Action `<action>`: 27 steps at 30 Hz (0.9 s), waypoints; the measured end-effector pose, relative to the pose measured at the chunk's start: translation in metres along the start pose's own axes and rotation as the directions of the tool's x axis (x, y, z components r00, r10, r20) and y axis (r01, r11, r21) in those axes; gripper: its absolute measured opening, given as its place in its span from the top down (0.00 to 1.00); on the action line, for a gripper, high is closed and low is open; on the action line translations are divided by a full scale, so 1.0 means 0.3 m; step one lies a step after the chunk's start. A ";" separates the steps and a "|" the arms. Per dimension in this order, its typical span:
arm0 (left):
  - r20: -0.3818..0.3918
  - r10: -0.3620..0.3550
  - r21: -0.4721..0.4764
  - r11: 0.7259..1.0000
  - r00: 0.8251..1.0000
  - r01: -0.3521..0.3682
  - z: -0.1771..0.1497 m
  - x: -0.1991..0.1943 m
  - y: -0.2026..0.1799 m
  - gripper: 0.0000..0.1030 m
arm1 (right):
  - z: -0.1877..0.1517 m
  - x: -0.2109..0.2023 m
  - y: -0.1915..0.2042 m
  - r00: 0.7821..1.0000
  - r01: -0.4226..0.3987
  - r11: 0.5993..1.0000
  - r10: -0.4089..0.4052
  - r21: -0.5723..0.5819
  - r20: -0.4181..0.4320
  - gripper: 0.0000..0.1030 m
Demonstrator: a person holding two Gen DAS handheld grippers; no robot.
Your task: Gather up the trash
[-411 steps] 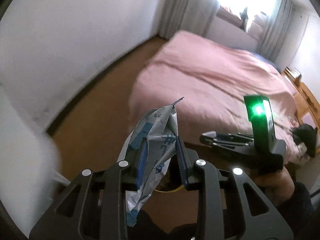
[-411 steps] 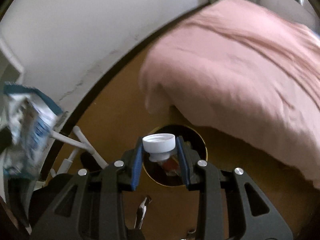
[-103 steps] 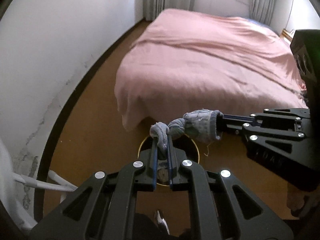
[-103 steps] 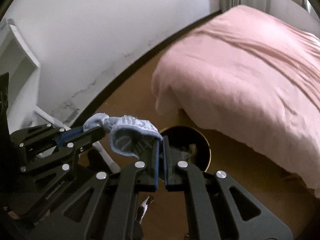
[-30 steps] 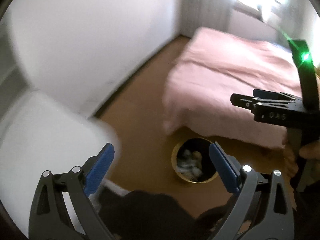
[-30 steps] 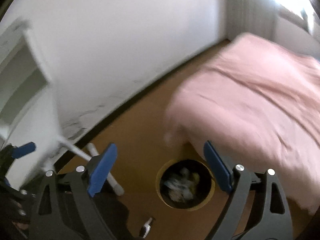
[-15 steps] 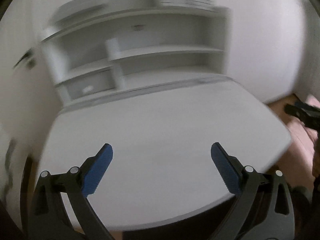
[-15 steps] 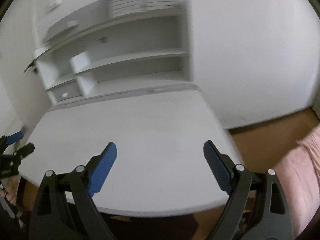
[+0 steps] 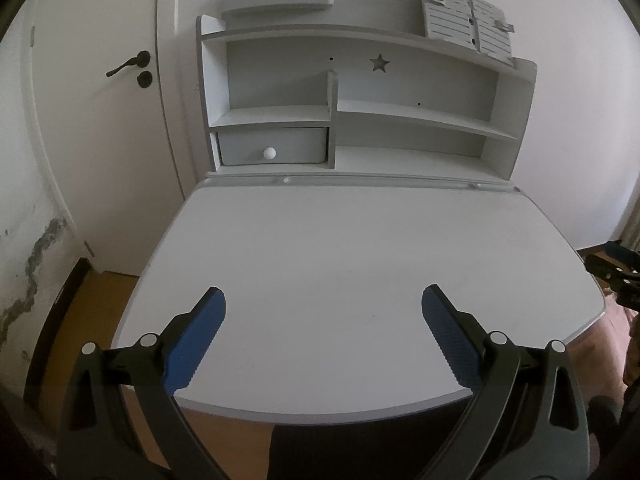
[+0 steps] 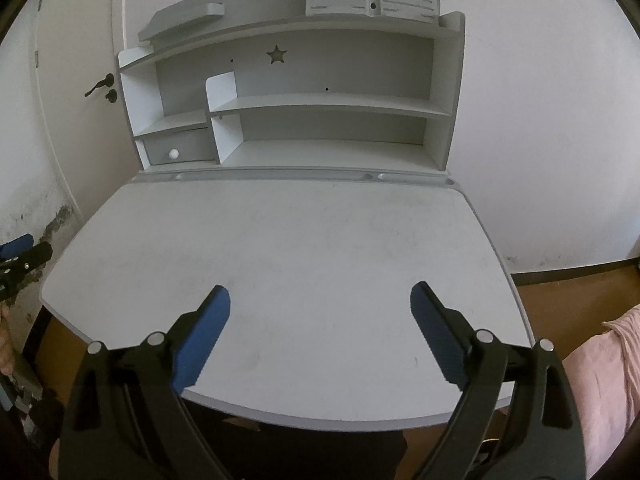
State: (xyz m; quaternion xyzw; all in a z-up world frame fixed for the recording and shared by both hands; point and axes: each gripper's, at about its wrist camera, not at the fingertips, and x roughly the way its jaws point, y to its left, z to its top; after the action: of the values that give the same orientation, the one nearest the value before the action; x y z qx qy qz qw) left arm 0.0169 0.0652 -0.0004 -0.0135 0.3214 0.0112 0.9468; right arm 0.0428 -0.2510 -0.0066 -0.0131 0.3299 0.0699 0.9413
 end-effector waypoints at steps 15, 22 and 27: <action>0.013 0.009 0.002 1.000 1.000 -0.009 0.010 0.012 -0.013 0.07 | -0.002 -0.066 -0.023 0.999 0.019 1.000 -0.019 0.007 0.036 0.11; 0.018 0.008 0.007 1.000 1.000 -0.008 0.007 0.006 -0.024 0.07 | -0.008 -0.072 -0.034 0.999 0.026 1.000 -0.026 0.007 0.038 0.11; 0.016 0.008 0.009 1.000 1.000 -0.008 0.006 0.009 -0.029 0.07 | -0.009 -0.073 -0.036 0.999 0.033 0.999 -0.033 0.006 0.037 0.11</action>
State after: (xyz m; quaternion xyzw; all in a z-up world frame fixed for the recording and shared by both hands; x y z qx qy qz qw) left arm 0.0205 0.0565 -0.0004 -0.0079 0.3138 0.0135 0.9494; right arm 0.0258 -0.2644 0.0047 -0.0147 0.3122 0.0538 0.9484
